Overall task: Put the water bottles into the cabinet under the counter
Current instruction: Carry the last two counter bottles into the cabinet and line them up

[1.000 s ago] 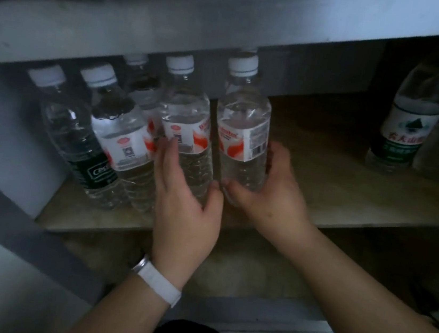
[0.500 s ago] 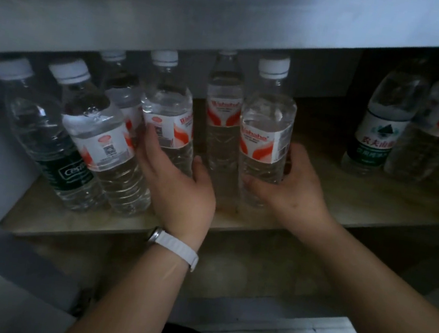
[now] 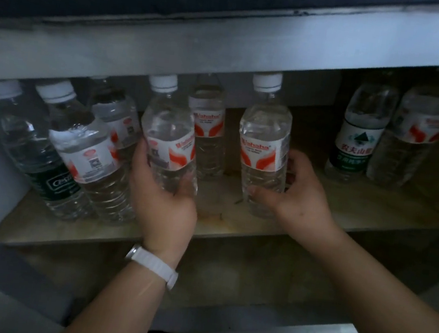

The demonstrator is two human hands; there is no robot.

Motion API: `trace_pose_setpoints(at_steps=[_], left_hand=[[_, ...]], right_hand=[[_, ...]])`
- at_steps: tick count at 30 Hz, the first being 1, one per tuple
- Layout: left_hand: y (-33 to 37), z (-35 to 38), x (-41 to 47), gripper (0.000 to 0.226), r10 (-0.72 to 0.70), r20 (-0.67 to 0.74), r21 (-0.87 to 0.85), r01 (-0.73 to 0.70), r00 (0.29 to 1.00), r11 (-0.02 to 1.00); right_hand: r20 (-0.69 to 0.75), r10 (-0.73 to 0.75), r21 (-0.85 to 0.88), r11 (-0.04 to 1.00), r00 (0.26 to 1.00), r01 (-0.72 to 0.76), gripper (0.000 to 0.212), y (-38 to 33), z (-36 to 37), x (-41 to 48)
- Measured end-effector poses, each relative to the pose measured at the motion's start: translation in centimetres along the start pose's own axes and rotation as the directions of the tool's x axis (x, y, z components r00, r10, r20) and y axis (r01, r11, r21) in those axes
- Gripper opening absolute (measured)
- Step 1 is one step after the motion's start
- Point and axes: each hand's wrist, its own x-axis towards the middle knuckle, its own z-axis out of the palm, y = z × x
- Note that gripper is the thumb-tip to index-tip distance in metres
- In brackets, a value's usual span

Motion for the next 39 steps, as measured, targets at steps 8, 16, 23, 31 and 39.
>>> trace_pose_setpoints(at_steps=[8, 16, 23, 31, 39], left_hand=[[1.2, 2.1, -0.9, 0.082, 0.000, 0.270, -0.180, 0.050, 0.963, 0.982], [1.2, 5.9, 0.2, 0.083, 0.024, 0.516, -0.236, 0.115, 0.857, 0.965], [0.5, 5.7, -0.1, 0.077, 0.020, 0.563, -0.256, 0.151, 0.827, 0.955], [1.9, 6.8, -1.1, 0.066, -0.150, 0.485, 0.012, 0.165, 0.861, 0.986], [1.7, 9.2, -0.4, 0.052, -0.106, 0.487, -0.022, 0.133, 0.867, 0.991]], right_hand=[[-0.038, 0.040, 0.020, 0.999, 0.998, -0.039, 0.079, 1.4, -3.6, 0.6], [0.063, 0.075, 0.163, 0.983, 0.995, -0.085, 0.071, 2.5, -5.5, 0.8], [-0.066, 0.111, 0.036, 0.993, 0.992, -0.109, 0.081, 2.2, -3.8, 0.0], [-0.355, 0.080, -0.149, 0.979, 0.932, -0.140, 0.084, 3.6, -0.9, -0.1], [-0.355, 0.069, -0.226, 0.961, 0.932, -0.158, 0.054, 3.2, -1.5, 1.8]])
